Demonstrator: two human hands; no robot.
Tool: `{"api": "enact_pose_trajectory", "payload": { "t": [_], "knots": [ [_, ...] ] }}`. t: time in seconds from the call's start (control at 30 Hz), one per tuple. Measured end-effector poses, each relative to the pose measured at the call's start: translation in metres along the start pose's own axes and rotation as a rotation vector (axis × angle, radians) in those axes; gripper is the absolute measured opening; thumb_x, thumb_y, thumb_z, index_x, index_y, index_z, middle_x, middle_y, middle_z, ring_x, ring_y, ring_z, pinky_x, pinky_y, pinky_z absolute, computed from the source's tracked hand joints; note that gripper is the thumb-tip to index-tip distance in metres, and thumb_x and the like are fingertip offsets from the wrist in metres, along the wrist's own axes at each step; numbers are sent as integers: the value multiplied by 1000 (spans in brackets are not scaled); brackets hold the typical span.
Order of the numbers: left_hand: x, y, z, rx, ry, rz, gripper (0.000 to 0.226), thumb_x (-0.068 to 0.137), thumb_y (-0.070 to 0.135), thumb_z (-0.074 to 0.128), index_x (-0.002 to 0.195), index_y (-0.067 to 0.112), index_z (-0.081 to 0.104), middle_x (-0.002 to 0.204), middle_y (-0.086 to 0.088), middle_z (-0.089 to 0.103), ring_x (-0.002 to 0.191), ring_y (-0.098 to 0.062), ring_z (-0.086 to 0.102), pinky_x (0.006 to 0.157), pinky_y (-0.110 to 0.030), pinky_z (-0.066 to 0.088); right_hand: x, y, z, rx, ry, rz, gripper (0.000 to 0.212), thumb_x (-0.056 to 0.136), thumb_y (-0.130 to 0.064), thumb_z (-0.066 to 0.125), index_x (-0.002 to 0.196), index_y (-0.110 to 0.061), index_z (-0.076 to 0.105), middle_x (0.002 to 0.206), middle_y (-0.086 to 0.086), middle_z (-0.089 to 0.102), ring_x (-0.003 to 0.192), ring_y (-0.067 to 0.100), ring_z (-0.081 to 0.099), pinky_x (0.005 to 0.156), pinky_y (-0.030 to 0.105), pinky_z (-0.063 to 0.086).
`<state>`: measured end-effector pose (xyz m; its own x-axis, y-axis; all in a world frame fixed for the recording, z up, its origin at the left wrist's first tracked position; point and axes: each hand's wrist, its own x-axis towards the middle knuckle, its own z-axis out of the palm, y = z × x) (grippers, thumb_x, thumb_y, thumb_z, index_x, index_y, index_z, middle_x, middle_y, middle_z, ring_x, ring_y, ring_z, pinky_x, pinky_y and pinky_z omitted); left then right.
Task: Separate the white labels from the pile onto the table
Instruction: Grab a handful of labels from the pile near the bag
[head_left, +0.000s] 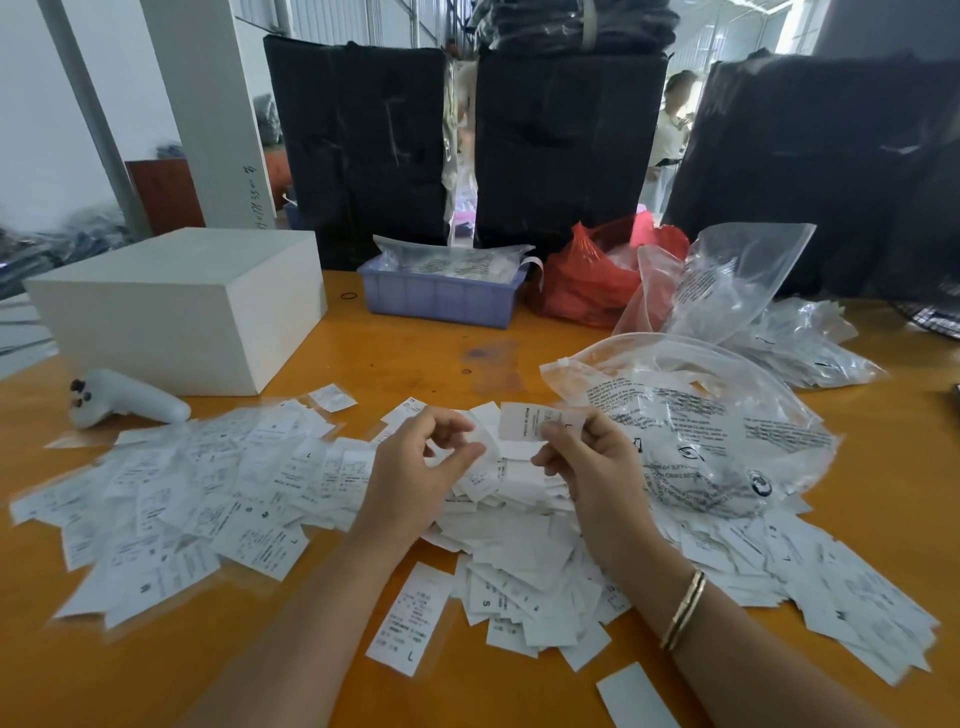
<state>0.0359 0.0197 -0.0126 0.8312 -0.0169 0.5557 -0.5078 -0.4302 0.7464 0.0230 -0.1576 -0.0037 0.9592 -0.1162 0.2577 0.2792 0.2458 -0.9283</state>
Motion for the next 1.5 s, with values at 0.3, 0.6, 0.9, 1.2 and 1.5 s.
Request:
{"api": "enact_pose_trajectory", "payload": {
  "t": [0.3, 0.6, 0.9, 1.2, 1.5],
  "knots": [
    [-1, 3, 1, -50, -31, 53, 28, 79, 19, 74, 91, 36, 56, 75, 10, 60, 82, 1, 59, 74, -7, 47, 1, -4, 0, 214, 32, 62, 28, 85, 5, 60, 103, -16, 63, 81, 4, 65, 80, 20, 68, 74, 33, 56],
    [-3, 7, 3, -33, -107, 83, 38, 78, 14, 76, 93, 42, 54, 75, 9, 59, 79, -1, 60, 73, -6, 46, -3, -2, 8, 144, 9, -24, 13, 86, -2, 62, 81, -13, 64, 83, 6, 72, 83, 20, 69, 73, 22, 54],
    [-2, 6, 3, -21, -93, 96, 38, 77, 14, 77, 98, 35, 53, 76, 7, 59, 82, -1, 59, 74, -7, 48, -4, 2, 10, -112, -52, -122, 20, 86, -2, 63, 76, -20, 64, 78, -1, 68, 80, 15, 66, 75, 24, 54],
    [-3, 4, 2, -37, -113, 64, 38, 78, 19, 75, 94, 44, 51, 76, 9, 61, 83, 4, 60, 74, -2, 43, -5, -3, 13, 23, -40, -130, 16, 87, 1, 60, 77, -12, 60, 75, 0, 68, 81, 21, 68, 74, 25, 55],
    [-2, 8, 3, -63, -106, 75, 42, 78, 14, 75, 98, 42, 51, 75, 11, 59, 82, 1, 61, 73, -4, 46, -4, 1, 12, -127, -98, -147, 33, 87, 1, 61, 72, -28, 66, 74, -6, 67, 77, 14, 66, 72, 22, 53]
  ]
}}
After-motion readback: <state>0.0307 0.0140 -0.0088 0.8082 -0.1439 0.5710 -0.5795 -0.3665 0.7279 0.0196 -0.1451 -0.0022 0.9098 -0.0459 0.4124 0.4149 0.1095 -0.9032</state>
